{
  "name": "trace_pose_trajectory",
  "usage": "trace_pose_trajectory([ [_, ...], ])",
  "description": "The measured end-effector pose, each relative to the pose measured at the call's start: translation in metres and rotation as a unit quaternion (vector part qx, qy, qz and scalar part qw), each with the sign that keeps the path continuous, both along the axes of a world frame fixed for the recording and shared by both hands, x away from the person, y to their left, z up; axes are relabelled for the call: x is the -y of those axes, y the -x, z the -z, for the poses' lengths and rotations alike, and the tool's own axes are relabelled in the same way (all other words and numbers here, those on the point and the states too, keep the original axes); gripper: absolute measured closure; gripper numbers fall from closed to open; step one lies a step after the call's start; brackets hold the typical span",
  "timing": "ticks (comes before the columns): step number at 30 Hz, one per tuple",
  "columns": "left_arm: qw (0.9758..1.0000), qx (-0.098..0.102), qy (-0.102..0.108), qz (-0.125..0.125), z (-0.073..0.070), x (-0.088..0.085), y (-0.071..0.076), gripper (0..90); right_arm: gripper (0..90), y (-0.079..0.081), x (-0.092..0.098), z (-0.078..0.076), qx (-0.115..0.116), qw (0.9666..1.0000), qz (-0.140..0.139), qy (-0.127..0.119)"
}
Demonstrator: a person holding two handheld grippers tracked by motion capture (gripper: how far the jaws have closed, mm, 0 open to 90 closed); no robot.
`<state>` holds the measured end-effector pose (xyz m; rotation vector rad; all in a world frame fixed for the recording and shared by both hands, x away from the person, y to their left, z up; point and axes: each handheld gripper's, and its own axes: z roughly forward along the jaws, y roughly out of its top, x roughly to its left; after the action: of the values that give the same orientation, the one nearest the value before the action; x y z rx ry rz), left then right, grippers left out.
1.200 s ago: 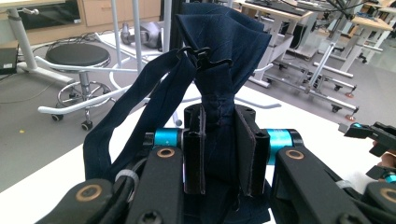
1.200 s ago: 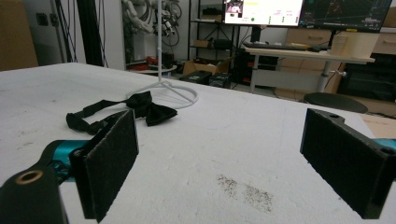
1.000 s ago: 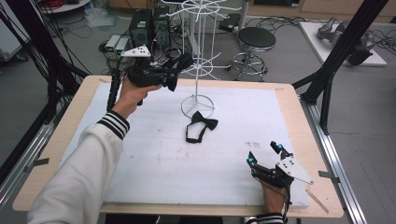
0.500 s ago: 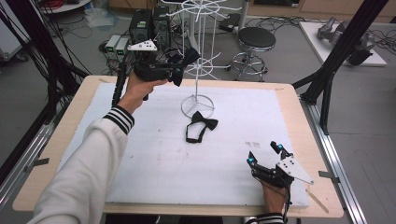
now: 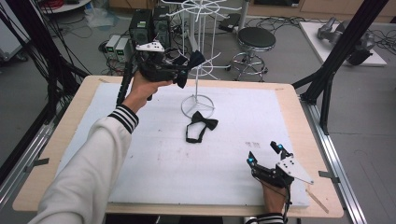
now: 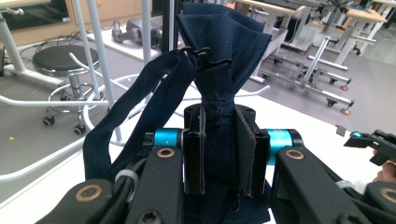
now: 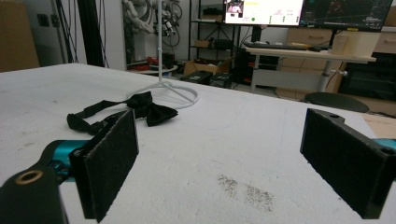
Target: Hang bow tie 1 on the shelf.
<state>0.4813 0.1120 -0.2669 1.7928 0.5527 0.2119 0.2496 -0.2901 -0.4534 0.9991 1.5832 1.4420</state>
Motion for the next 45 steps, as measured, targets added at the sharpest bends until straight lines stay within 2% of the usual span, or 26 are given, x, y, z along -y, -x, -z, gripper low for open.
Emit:
trace_pose_trajectory([
  [12, 0.9997, 0.004, -0.022, -0.006, -0.002, 0.003, 0.002, 73.6, 10.7, 0.000, 0.000, 0.000, 0.000, 1.0000, 0.000, 0.000],
  [20, 0.9997, 0.002, -0.022, -0.012, -0.004, 0.003, 0.003, 72.5, 10.7, 0.000, 0.000, 0.000, 0.003, 1.0000, 0.000, 0.003],
  [26, 0.9997, 0.001, -0.019, -0.017, -0.004, 0.002, 0.003, 67.8, 10.7, 0.000, 0.000, 0.000, 0.002, 1.0000, 0.000, 0.002],
  [31, 0.9996, 0.005, -0.014, -0.025, -0.008, 0.001, 0.006, 58.7, 10.7, 0.000, 0.000, 0.000, 0.003, 1.0000, 0.000, 0.002],
  [34, 0.9996, 0.007, -0.013, -0.025, -0.010, 0.000, 0.007, 57.9, 10.7, 0.000, 0.000, 0.000, 0.003, 1.0000, 0.000, 0.002],
  [38, 0.9996, 0.011, -0.006, -0.027, -0.012, -0.002, 0.010, 48.3, 10.7, 0.000, 0.000, 0.000, 0.003, 1.0000, 0.000, 0.003],
  [42, 0.9992, 0.032, 0.004, -0.024, -0.014, -0.003, 0.016, 34.0, 10.7, 0.000, 0.000, 0.000, 0.003, 1.0000, 0.000, 0.004],
  [45, 0.9986, 0.047, 0.002, -0.026, -0.015, -0.006, 0.023, 28.0, 10.7, 0.000, 0.000, 0.000, 0.004, 1.0000, 0.000, 0.004],
])
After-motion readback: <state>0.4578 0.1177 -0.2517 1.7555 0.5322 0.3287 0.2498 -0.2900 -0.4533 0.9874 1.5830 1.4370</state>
